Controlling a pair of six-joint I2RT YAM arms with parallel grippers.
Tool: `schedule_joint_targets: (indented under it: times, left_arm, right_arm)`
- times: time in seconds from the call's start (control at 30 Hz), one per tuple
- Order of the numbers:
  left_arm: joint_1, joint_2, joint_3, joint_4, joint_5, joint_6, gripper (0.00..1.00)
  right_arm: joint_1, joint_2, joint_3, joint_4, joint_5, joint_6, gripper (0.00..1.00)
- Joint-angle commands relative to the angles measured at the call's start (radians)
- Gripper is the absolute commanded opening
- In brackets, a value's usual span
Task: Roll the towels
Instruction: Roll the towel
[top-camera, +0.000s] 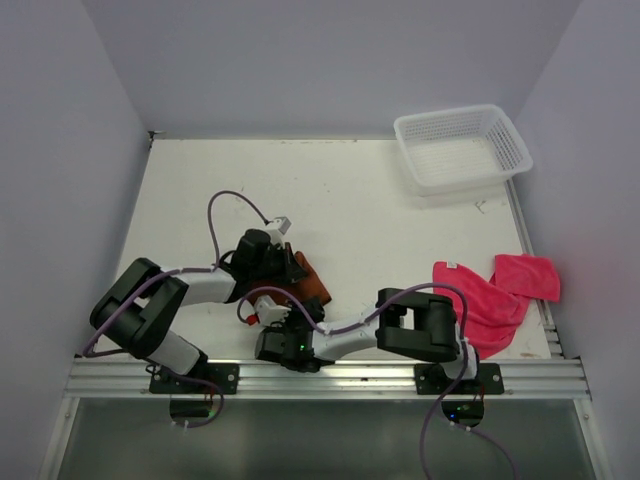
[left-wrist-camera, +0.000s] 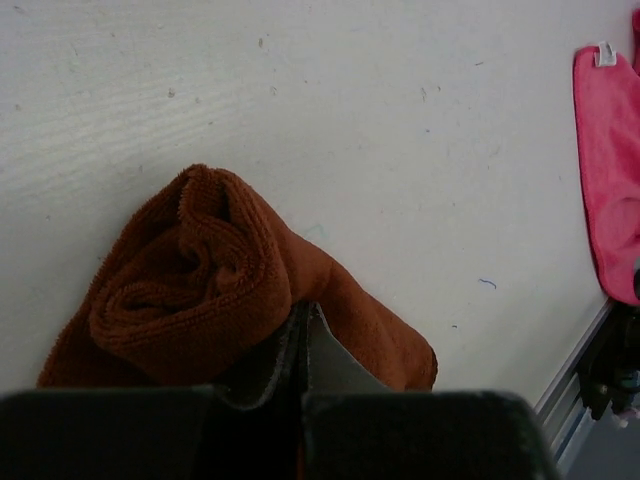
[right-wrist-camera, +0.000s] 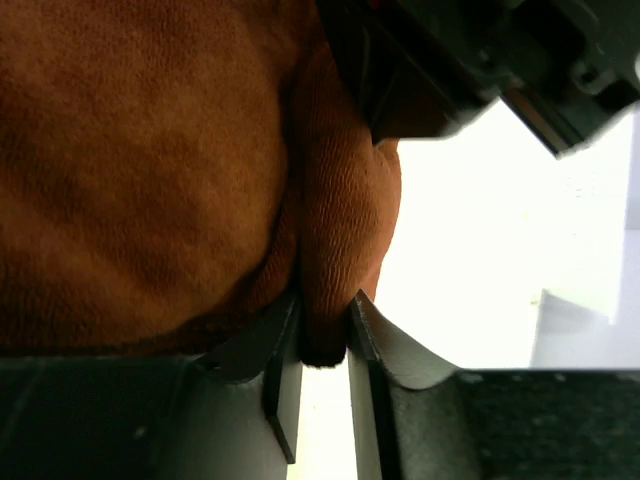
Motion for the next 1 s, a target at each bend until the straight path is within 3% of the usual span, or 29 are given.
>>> schedule_joint_targets:
  times: [0.0,0.1,0.2,0.57,0.67,0.77,0.87,0.97]
  left_arm:
    - [0.037,0.066,-0.016,0.006,-0.045,-0.023,0.00]
    - [0.046,0.086,-0.018,0.014,-0.045,-0.026,0.00]
    - [0.048,0.099,-0.018,0.020,-0.043,-0.030,0.00]
    - [0.049,0.101,-0.012,-0.003,-0.025,-0.036,0.00]
    - [0.049,0.093,-0.012,-0.014,-0.026,-0.036,0.00]
    - [0.049,0.086,-0.013,-0.025,-0.035,-0.034,0.00]
    - [0.049,0.081,-0.016,-0.026,-0.035,-0.033,0.00]
    - [0.049,0.077,-0.019,-0.034,-0.038,-0.033,0.00]
  right_arm:
    - [0.006,-0.095,-0.044,0.060,-0.124,0.037,0.28]
    - [0.008,-0.164,-0.079,0.080,-0.133,0.059,0.45]
    - [0.008,-0.252,-0.114,0.103,-0.138,0.074,0.52]
    - [-0.003,-0.631,-0.300,0.089,-0.267,0.237,0.55]
    - [-0.066,-0.763,-0.378,0.146,-0.406,0.319,0.56]
    - [-0.211,-0.863,-0.481,0.256,-0.634,0.437,0.61]
    - [-0.372,-0.894,-0.555,0.365,-0.851,0.549,0.73]
    - [-0.481,-0.867,-0.593,0.468,-1.015,0.645,0.76]
